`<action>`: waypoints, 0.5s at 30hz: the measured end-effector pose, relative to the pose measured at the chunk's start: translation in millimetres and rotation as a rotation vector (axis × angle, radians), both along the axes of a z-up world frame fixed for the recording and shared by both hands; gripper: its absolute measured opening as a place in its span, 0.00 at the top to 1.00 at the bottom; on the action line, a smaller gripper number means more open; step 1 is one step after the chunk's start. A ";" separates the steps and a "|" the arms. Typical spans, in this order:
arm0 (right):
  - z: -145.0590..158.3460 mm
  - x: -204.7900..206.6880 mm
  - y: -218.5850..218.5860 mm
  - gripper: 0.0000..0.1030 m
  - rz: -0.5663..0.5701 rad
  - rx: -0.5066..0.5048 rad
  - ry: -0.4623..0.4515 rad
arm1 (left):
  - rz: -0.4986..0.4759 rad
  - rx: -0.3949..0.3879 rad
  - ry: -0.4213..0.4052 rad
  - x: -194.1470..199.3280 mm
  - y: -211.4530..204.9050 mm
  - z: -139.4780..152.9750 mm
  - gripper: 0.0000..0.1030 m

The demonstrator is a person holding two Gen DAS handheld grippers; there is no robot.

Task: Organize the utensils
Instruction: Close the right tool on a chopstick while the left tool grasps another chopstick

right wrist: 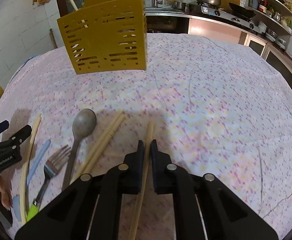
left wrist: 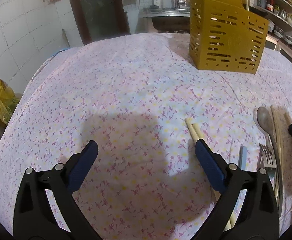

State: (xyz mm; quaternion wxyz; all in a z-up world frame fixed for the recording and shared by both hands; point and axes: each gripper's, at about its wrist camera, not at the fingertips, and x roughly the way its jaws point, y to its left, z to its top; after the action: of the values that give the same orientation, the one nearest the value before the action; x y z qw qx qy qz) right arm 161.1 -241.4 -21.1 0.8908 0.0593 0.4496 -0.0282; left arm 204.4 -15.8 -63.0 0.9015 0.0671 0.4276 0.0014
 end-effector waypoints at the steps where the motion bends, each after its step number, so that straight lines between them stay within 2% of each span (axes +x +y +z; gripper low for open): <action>1: -0.5 -2.0 -1.3 0.92 -0.004 0.006 -0.002 | -0.003 0.004 0.011 0.3 -1.6 -1.4 0.09; 5: -1.7 -5.8 -4.2 0.92 -0.006 0.011 -0.011 | -0.003 -0.002 0.009 -0.8 -2.8 0.3 0.09; 9: -1.6 -5.8 -6.8 0.92 -0.009 0.022 -0.016 | 0.017 -0.045 -0.013 -2.7 1.8 10.3 0.09; 15: -3.3 -5.6 -9.4 0.92 -0.010 0.033 -0.024 | -0.009 -0.008 -0.004 -6.0 -9.2 4.8 0.09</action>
State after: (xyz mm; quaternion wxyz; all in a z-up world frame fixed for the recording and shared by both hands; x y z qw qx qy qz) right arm 155.6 -250.9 -24.4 0.8948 0.0763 0.4392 -0.0244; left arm 198.4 -25.0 -58.2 0.9026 0.0653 0.4254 -0.0041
